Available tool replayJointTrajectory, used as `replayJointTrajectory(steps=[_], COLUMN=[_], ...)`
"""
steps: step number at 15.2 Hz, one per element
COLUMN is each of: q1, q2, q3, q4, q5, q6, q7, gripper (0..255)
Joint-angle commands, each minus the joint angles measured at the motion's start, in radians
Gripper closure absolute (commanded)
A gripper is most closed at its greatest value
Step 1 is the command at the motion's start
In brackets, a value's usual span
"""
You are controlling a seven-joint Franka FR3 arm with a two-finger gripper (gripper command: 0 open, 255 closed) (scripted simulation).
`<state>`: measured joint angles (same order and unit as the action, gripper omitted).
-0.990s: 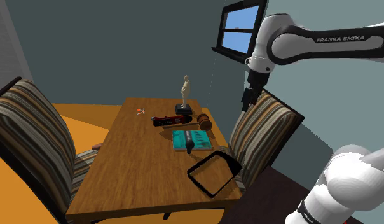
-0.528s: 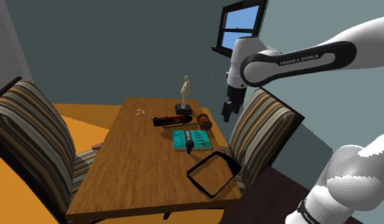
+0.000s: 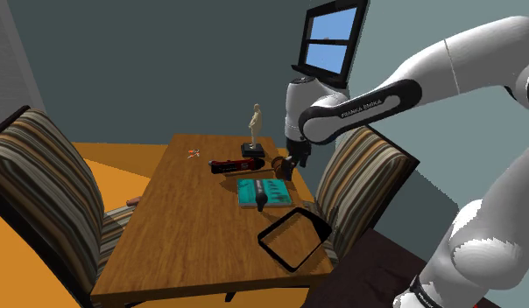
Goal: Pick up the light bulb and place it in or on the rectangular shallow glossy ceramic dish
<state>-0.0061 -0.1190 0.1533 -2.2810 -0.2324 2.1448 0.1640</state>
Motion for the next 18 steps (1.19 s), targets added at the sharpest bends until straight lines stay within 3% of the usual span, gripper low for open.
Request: replayJointTrajectory(steps=[1, 11, 16, 18], q1=[0.001, 0.06, 0.107, 0.105], q2=[0.086, 0.494, 0.695, 0.711], q3=[0.013, -0.003, -0.037, -0.044], q4=[0.036, 0.304, 0.484, 0.482], q5=[-0.047, -0.272, -0.343, -0.351], q6=[0.037, 0.094, 0.082, 0.1], q7=[0.049, 0.251, 0.304, 0.308], gripper=[0, 0, 0, 0])
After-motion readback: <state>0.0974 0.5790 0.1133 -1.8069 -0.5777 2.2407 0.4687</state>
